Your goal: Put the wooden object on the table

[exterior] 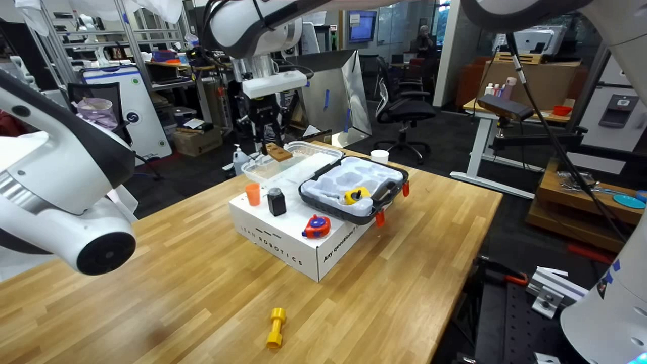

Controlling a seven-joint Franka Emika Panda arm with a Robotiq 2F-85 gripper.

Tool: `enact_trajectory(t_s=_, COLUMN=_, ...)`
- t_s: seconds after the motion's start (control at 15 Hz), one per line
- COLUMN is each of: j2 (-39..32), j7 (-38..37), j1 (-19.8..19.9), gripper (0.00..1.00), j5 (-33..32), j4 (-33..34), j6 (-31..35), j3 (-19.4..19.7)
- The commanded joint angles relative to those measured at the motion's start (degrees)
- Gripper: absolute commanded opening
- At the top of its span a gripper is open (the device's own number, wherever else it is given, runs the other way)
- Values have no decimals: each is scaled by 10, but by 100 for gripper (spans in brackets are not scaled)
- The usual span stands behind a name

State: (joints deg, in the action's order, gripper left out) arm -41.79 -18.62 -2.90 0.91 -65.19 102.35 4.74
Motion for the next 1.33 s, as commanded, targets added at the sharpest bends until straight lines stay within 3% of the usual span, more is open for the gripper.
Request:
enact_trajectory(t_s=0.0, j2=19, j7=58, j1=-7, gripper=18, j5=-24, j4=-23, j6=3, j3=-15)
enact_trajectory(t_s=0.47, j2=40, j7=168, j1=-6, gripper=18, j5=1, j4=-50, j6=-10, j3=-65)
enact_trajectory(t_s=0.53, j2=17, j7=136, j1=-16, gripper=43, j5=-12, j4=-20, j6=-6, j3=-53)
enact_trajectory(t_s=1.27, j2=23, j7=155, j1=-13, gripper=43, j5=-9, j4=-29, j6=-10, j3=-59)
